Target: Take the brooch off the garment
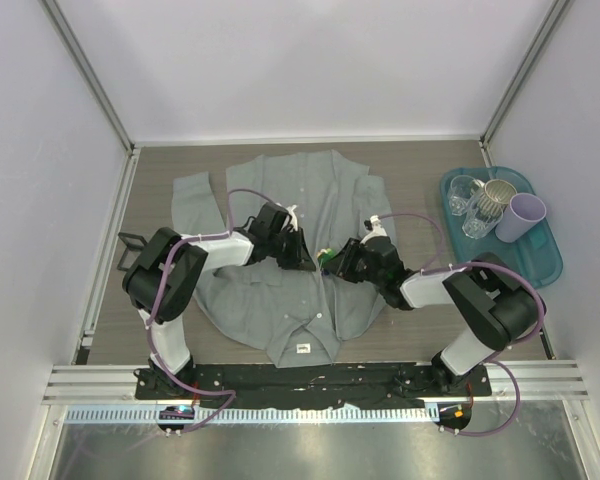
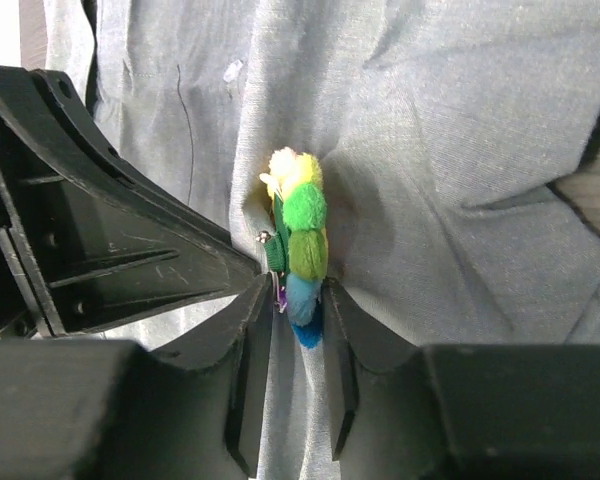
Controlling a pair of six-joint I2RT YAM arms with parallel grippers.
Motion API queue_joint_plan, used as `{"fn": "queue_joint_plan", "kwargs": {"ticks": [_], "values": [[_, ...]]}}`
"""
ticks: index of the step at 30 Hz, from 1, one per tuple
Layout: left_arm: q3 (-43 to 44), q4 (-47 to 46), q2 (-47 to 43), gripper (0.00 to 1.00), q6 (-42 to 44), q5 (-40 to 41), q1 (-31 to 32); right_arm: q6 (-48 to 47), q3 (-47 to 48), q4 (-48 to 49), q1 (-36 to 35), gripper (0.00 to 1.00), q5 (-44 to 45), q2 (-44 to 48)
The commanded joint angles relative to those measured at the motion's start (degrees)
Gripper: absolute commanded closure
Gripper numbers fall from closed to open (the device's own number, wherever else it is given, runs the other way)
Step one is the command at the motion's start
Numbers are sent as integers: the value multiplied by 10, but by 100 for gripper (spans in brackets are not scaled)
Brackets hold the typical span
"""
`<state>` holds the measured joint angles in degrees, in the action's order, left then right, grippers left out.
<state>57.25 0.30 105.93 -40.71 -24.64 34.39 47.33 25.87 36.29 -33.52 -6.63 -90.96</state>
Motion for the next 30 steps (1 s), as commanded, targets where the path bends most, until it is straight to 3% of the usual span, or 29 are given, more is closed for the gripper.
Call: {"fn": "queue_joint_plan", "kwargs": {"ticks": [1,3,11,15,18,28,29,30], "values": [[-11,-48,4,92,-18,-28,1,0,23,8,0,66,-2,7],[-15,-57,4,100,-21,-30,1,3,23,15,0,64,-7,-1],[-22,-81,-1,100,-39,-37,6,-7,37,7,-1,60,-7,-18],[-21,-80,-6,100,-39,-36,7,-7,37,13,-2,66,-5,-32],[-22,-79,-6,100,-37,-36,6,-6,30,25,-2,79,-5,-33],[-19,-66,-10,100,-31,-30,6,0,16,55,-2,98,-13,-39],[-17,-62,-12,99,-29,-29,7,0,16,60,-2,99,-13,-41],[-14,-58,-14,93,-27,-23,6,2,16,61,-2,99,-13,-42]]}}
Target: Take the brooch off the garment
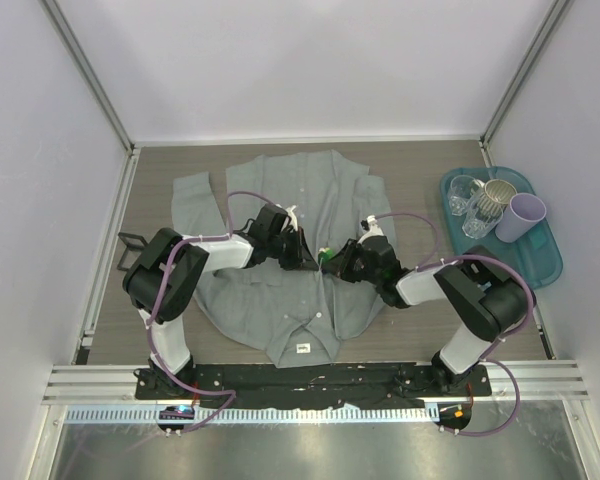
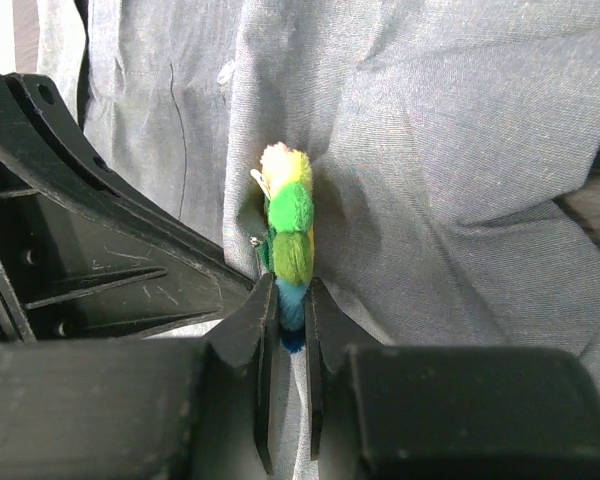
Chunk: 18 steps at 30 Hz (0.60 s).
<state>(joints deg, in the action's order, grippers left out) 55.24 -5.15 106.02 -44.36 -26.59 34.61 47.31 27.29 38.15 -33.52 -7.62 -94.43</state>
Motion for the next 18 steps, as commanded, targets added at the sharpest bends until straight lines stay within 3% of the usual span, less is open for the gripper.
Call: {"fn": "queue_joint_plan", "kwargs": {"ticks": [1,2,5,18], "values": [[7,4,-16,87,15,2,4,2,1,44,-2,99,-3,-8],[9,8,-19,74,17,6,4,2,0,47,-2,99,-5,-9],[24,36,-20,59,32,19,4,6,-3,58,-1,99,-6,-11],[36,43,4,62,33,31,-1,16,-22,101,-1,99,-21,-20]]}}
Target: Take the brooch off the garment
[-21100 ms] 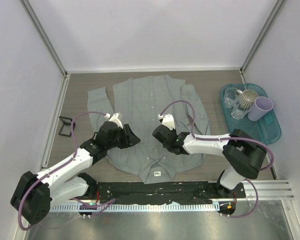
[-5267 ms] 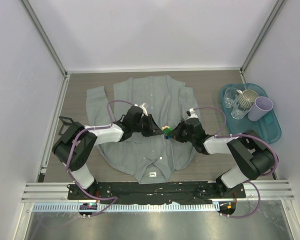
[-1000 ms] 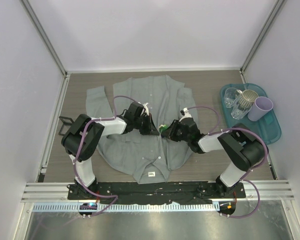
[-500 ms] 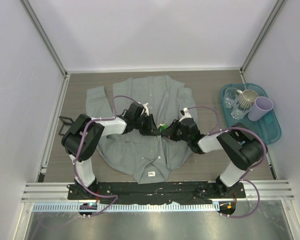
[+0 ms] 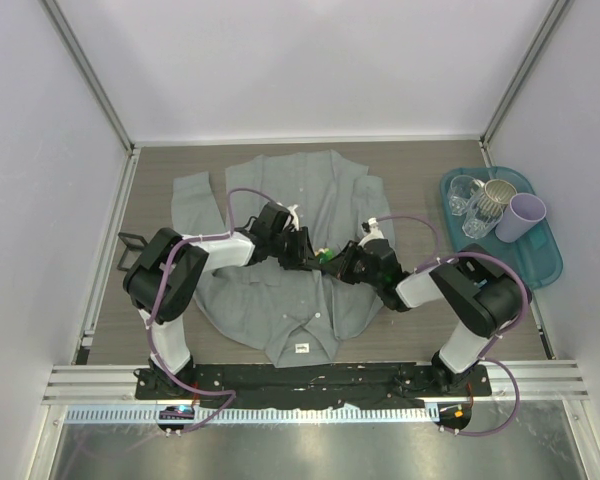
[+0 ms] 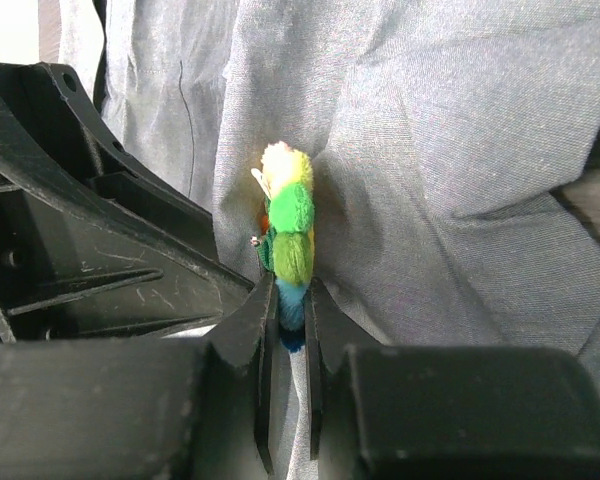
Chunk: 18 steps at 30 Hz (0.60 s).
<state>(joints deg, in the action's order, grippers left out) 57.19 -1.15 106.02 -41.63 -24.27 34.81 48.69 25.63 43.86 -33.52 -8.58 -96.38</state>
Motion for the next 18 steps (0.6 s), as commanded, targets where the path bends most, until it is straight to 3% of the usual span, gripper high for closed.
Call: {"fn": "queue_joint_plan", "kwargs": {"ticks": [1,10,18], "values": [[17,-1,7,62,5,5,-3,4,-5,46,0,99,-17,-1],[28,-4,33,66,-2,6,-3,5,-15,113,0,99,-53,-26],[42,22,64,79,-1,28,-4,11,-22,144,0,99,-65,-40]]}}
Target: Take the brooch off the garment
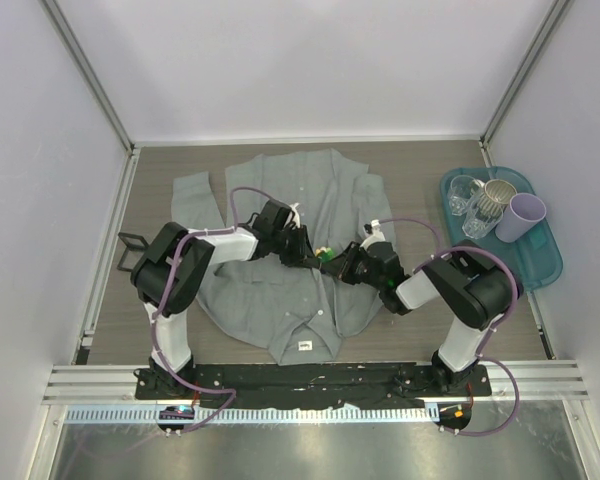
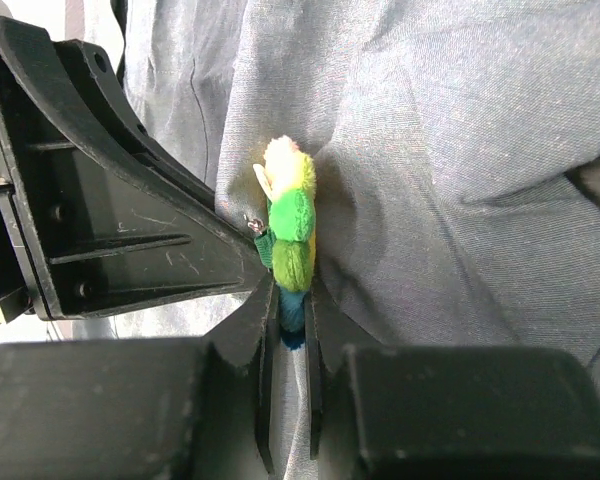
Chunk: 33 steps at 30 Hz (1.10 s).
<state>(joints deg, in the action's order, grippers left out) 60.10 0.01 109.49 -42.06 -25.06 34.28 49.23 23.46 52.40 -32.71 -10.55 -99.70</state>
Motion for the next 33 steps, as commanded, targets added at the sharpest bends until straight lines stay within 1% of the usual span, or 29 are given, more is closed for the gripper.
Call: {"fn": "queue_joint_plan", "kwargs": {"ticks": [1,3,6,8,10,13,14,15,16,18,19,21,23,26,29,30,31,33], "values": [[12,10,31,79,3,40,2,7,0,61,-8,99,-47,-9],[14,17,36,81,5,51,2,10,-3,65,-8,99,-48,-11],[14,8,39,83,2,43,2,17,-3,74,-8,99,-49,-22],[5,2,32,83,1,41,2,17,-4,75,-8,99,-46,-23],[-2,3,8,80,4,46,2,18,-7,67,-6,99,-40,-20],[-11,17,-36,70,13,49,1,16,-11,38,-3,99,-26,-1],[-15,17,-49,63,15,48,0,13,-11,30,-2,99,-22,9],[-23,18,-77,60,17,47,0,9,-9,19,-2,99,-18,17],[-27,19,-89,55,20,48,0,-9,-5,-22,-2,99,-11,27],[-33,25,-111,52,24,49,0,-27,11,-64,-3,99,4,51],[-37,29,-124,51,27,47,0,-44,18,-104,-3,99,8,60],[-41,32,-131,51,26,41,0,-60,32,-141,-5,99,31,87],[-55,23,-130,54,17,27,0,-85,41,-186,-10,99,51,106],[-77,-19,-114,58,-6,-2,2,-118,73,-258,-23,99,68,122],[-96,-66,-92,62,-26,-18,9,-154,107,-336,-45,99,105,133],[-103,-83,-89,62,-35,-17,10,-163,124,-356,-50,99,150,137],[-107,-89,-84,62,-37,-15,10,-169,131,-394,-55,99,170,148],[-118,-98,-78,62,-38,-8,10,-185,144,-425,-69,99,194,160]]}}
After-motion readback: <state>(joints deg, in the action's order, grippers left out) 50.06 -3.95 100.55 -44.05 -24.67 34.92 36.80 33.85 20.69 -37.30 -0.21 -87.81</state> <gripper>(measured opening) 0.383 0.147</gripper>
